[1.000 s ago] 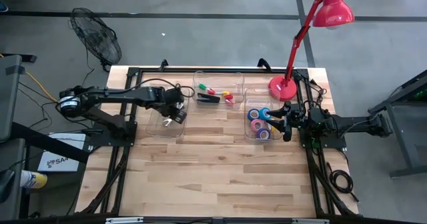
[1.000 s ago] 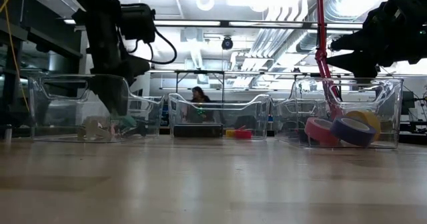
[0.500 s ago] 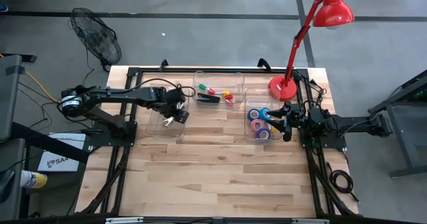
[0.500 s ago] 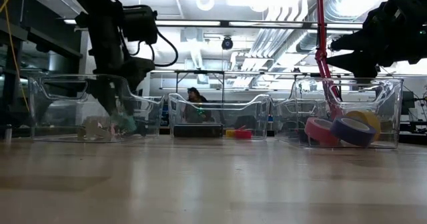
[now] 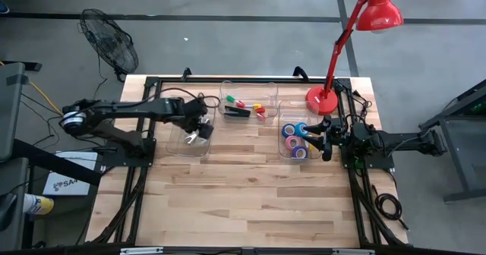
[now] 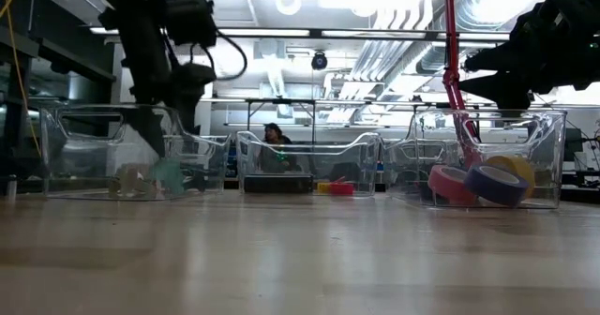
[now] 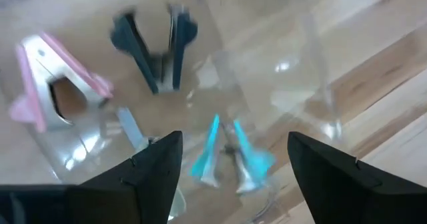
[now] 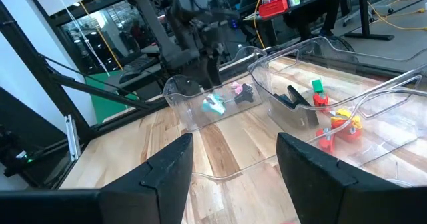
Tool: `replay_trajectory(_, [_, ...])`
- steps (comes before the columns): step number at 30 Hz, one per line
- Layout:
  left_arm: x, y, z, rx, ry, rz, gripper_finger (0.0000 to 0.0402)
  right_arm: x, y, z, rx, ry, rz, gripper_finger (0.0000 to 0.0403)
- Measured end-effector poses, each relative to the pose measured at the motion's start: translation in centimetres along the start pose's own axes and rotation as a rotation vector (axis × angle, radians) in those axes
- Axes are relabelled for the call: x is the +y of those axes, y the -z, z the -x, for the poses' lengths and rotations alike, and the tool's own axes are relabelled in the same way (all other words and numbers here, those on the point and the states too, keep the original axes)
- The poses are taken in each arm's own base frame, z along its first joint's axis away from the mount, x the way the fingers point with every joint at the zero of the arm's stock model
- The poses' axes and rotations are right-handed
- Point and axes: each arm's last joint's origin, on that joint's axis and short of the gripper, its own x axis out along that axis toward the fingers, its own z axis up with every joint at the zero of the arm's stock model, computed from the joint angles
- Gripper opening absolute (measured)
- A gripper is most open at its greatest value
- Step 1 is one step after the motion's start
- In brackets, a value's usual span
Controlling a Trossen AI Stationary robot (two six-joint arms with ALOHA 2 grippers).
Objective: Pick and place Stapler, Stapler remover, tape
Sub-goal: Put the light blue staple remover into the bottom left transparent bin, then return to Home Position
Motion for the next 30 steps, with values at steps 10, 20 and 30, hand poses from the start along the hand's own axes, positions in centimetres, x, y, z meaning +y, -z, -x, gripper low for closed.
replay_trajectory(10, [0.5,0.4,6.3,-0.295,0.148,-0.085,0.0254,0.0,0.0,0.0,0.0,0.0,0.0,0.0207])
replay_trajectory(20, [0.2,2.2,11.4,-0.608,0.303,-0.298,0.0254,0.0,0.0,0.0,0.0,0.0,0.0,0.0207])
replay_trajectory(30, [4.8,8.0,12.3,-0.739,0.509,-0.403,0.0254,0.0,0.0,0.0,0.0,0.0,0.0,0.0207])
